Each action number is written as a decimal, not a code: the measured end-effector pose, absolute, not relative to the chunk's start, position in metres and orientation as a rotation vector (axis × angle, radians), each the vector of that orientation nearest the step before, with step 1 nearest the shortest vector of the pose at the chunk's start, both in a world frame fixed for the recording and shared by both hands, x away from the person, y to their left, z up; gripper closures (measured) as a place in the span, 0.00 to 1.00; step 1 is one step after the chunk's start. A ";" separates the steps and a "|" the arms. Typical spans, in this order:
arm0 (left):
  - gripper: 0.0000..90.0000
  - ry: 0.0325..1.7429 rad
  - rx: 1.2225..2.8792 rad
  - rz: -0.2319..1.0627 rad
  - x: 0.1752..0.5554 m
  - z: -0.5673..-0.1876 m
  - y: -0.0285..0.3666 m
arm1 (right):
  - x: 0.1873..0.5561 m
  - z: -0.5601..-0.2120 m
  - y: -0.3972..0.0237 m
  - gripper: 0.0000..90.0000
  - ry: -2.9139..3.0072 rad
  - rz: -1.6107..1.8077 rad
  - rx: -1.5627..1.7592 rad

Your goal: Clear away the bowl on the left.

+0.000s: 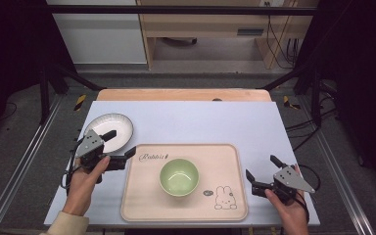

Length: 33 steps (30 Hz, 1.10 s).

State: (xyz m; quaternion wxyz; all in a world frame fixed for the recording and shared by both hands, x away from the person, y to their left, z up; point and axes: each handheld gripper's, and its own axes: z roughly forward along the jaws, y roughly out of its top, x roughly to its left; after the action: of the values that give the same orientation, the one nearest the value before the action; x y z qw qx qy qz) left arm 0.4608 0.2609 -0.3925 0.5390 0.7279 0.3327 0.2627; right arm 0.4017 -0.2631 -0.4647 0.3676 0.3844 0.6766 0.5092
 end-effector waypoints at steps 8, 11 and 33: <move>0.07 0.813 1.722 0.644 0.462 -0.402 0.275 | 0.402 -0.465 -0.262 0.04 1.742 1.307 0.985; 0.07 0.819 1.720 0.643 0.463 -0.405 0.278 | 0.402 -0.465 -0.262 0.04 1.743 1.307 0.982; 0.07 0.856 1.707 0.637 0.461 -0.433 0.295 | 0.402 -0.466 -0.262 0.04 1.747 1.304 0.986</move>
State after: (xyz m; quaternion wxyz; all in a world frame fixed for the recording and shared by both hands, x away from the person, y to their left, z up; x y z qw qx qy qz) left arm 0.4606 0.2946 -0.4328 0.5351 0.7164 0.3592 0.2672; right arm 0.4018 -0.2617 -0.4656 0.3657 0.3834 0.6796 0.5073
